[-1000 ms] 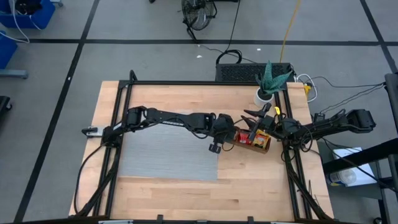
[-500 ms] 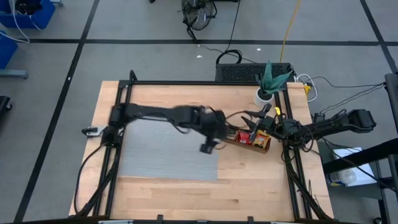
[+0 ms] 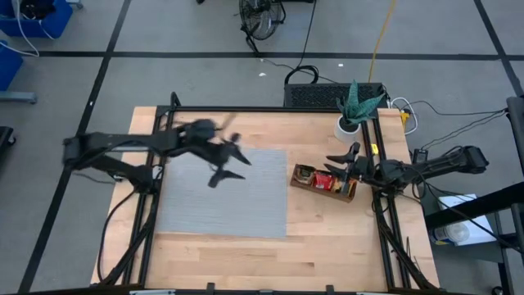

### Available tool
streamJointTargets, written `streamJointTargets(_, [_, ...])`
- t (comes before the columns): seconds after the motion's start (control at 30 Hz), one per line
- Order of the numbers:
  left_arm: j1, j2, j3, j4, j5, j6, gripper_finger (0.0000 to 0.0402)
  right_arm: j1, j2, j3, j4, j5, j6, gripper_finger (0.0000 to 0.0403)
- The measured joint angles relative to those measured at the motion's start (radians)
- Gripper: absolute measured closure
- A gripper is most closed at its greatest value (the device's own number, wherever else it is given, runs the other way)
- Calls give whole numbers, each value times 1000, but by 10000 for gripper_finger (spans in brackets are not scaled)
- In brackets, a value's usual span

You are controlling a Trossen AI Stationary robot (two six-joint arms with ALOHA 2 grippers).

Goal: Pick & Place Tea
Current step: Return to Home Position

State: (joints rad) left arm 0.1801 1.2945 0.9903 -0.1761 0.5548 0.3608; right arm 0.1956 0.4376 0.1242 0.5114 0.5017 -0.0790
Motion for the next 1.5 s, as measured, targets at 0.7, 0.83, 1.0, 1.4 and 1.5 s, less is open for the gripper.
streamJointTargets(0.7, [80, -1001, -965, 550, -538, -405, 167, 3, -112, 0, -130, 21, 65, 291])
streamJointTargets(0.83, [60, -1072, -965, 435, -632, -379, 167, 3, -147, -1, -265, -39, 30, 291])
streamJointTargets(1.0, [33, -1088, -965, 414, -643, -346, 167, 3, -181, -1, -292, -180, 32, 291])
streamJointTargets(1.4, [25, -1077, -965, 411, -642, -339, 167, 3, -181, -1, -318, -194, 218, 291])
streamJointTargets(1.5, [25, -1077, -965, 411, -643, -339, 167, 3, -177, -1, -315, -192, 277, 291])
